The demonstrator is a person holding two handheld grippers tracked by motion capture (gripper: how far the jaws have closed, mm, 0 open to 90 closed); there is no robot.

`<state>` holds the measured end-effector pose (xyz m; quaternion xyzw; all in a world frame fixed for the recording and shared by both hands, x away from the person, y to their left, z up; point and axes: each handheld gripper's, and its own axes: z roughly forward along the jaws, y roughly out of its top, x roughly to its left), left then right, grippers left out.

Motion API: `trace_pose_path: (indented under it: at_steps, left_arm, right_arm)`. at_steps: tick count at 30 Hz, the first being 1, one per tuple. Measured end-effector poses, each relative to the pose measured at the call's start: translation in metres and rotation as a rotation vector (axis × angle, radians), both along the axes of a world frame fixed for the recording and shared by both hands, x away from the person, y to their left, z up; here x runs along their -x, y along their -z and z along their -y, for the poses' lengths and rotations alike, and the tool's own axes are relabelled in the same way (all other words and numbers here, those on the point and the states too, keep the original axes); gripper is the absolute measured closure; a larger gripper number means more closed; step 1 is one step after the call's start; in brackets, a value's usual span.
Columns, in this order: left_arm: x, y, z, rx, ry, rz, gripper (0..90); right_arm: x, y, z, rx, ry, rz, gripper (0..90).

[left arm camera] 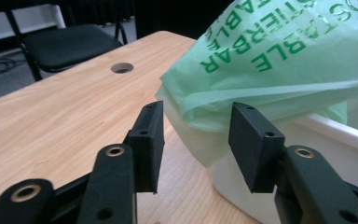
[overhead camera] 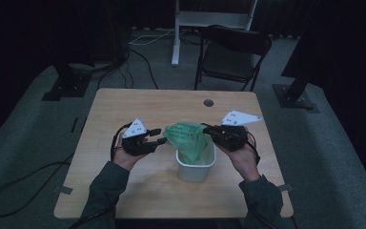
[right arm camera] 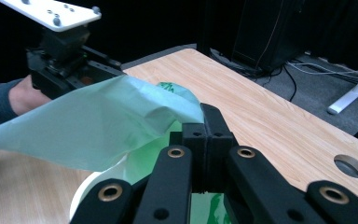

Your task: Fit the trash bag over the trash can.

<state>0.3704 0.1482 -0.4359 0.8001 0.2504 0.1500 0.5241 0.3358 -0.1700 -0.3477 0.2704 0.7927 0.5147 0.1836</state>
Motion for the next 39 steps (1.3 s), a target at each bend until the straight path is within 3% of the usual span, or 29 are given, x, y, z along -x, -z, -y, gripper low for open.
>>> trace_pose_path:
  at_steps: [5, 9, 14, 18, 27, 35, 37, 39]
  left_arm:
    - [0.002, -0.001, 0.004, -0.022, 0.023, 0.003, 78.6]
    - [0.005, -0.004, 0.002, -0.013, 0.019, 0.018, 90.0]
    - [0.008, -0.008, -0.003, -0.032, 0.0, 0.049, 90.0]
    - [0.004, -0.007, -0.001, -0.055, -0.047, 0.071, 70.6]
    - [-0.002, -0.008, 0.012, -0.061, 0.008, 0.072, 64.4]
    - [-0.008, -0.01, 0.018, -0.073, 0.047, 0.062, 69.4]
    - [-0.008, -0.011, 0.019, -0.085, 0.048, 0.069, 74.1]
    - [-0.007, -0.011, 0.019, -0.093, 0.049, 0.077, 84.9]
  right_arm:
    - [0.0, 0.0, 0.002, -0.003, -0.003, 0.0, 90.0]
    - [0.0, 0.001, 0.004, 0.0, 0.002, -0.004, 90.0]
    - [-0.001, 0.001, 0.009, -0.007, 0.013, -0.01, 90.0]
    - [-0.001, 0.001, 0.013, -0.025, 0.009, -0.012, 90.0]
    - [0.002, 0.0, 0.015, -0.031, -0.029, 0.002, 90.0]
    - [0.003, 0.0, 0.014, -0.031, -0.059, 0.007, 90.0]
    - [0.003, 0.0, 0.014, -0.03, -0.067, 0.008, 90.0]
    - [0.004, 0.0, 0.014, -0.029, -0.073, 0.011, 90.0]
